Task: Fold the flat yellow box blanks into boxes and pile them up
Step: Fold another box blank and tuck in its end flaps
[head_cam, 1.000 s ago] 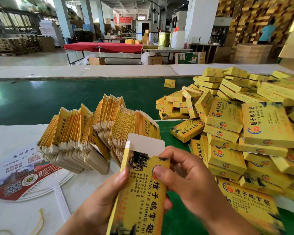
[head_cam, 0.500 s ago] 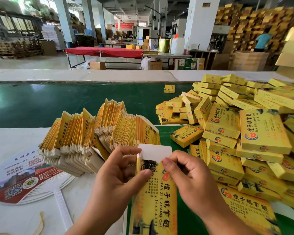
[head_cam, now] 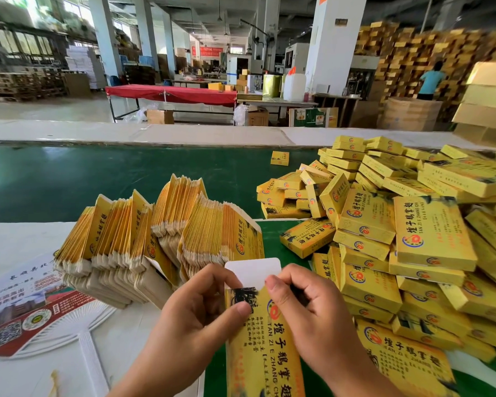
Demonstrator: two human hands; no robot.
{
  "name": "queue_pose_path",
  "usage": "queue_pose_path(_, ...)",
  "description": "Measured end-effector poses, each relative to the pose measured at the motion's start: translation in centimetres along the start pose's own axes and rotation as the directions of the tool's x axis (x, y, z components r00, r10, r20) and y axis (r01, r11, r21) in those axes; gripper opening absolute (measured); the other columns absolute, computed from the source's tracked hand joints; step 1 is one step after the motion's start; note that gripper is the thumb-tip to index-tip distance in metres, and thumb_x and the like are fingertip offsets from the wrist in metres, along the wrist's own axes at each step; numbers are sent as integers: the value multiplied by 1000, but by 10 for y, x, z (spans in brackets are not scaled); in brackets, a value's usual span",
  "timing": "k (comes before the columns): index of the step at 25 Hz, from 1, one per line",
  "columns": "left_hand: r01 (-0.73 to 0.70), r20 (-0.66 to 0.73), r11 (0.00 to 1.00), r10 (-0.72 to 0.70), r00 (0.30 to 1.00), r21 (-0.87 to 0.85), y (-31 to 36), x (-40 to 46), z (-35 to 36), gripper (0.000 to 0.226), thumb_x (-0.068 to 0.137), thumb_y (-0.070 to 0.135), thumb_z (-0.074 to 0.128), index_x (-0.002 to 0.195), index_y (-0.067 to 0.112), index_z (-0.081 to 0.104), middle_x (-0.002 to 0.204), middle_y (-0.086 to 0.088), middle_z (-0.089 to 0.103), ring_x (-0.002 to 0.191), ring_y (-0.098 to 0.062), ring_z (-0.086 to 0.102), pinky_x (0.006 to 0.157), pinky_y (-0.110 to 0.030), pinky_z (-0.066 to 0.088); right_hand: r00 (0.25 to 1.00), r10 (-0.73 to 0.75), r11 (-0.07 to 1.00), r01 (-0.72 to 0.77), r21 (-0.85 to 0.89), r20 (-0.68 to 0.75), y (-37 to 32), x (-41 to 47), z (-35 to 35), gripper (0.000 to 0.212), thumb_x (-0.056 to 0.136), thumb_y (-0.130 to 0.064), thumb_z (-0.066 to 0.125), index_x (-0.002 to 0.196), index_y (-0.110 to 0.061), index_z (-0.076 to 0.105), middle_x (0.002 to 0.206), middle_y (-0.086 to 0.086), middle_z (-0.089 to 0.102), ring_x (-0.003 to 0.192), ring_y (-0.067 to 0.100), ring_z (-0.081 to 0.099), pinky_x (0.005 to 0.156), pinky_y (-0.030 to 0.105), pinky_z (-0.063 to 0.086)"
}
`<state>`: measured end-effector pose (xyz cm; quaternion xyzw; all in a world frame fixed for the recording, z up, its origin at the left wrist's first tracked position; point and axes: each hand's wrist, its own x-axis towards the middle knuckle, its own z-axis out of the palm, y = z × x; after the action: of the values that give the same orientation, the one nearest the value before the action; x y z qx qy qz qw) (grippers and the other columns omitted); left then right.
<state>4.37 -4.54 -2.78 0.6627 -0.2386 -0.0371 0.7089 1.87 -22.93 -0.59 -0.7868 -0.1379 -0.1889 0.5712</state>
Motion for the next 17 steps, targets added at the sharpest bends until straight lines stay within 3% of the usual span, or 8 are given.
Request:
queue_pose_path(4, 27, 62, 996, -32, 998, 82, 5, -2, 1, 44, 74, 53, 77, 80, 13, 61, 83, -20, 69, 80, -36, 70, 69, -50, 58, 1000, -15, 1000, 15, 4, 18, 0, 0, 1, 31, 92, -38, 58, 64, -24, 58, 57, -7, 57, 55, 4, 55, 54, 13, 41)
queue_pose_path(8, 14, 19, 988, -18, 1000, 157, 6, 0, -1, 51, 75, 58, 72, 70, 9, 58, 66, -3, 65, 63, -13, 62, 55, -29, 47, 999, -35, 999, 34, 9, 42, 3, 0, 2, 32, 91, -39, 59, 61, -26, 55, 55, -8, 54, 52, 3, 51, 52, 13, 38)
queue_pose_path(11, -23, -33, 989, 28, 999, 143, 4, 1, -1, 31, 78, 48, 70, 82, 17, 69, 69, -12, 66, 67, -23, 63, 60, -38, 49, 998, -26, 998, 23, 61, 56, 6, 1, -2, 30, 88, -42, 60, 64, -23, 57, 56, -2, 53, 52, 6, 48, 50, 19, 37)
queue_pose_path(13, -34, -76, 997, 39, 996, 66, 6, 1, 1, 21, 83, 38, 73, 95, 21, 68, 73, -19, 64, 71, -28, 63, 63, -38, 48, 998, 12, 996, -17, 89, 61, 6, 2, -4, 14, 85, -42, 65, 84, -28, 62, 67, 7, 61, 61, 21, 56, 55, 30, 45)
queue_pose_path(15, -25, -78, 995, 18, 997, -92, 9, 1, 2, 29, 84, 24, 71, 111, 23, 60, 85, -17, 73, 83, -30, 73, 68, -33, 57, 989, 109, 978, -124, 166, 98, 11, 3, -5, 31, 81, -39, 70, 108, -39, 57, 80, 8, 69, 75, 25, 65, 65, 33, 53)
queue_pose_path(17, 1, -111, 989, -18, 994, -146, 9, 2, 0, 46, 80, 15, 69, 123, 26, 53, 95, -18, 75, 89, -32, 73, 70, -32, 60, 961, 196, 937, -242, 251, 196, 15, 4, -6, 49, 77, -40, 73, 121, -41, 52, 89, 9, 75, 84, 26, 71, 66, 32, 56)
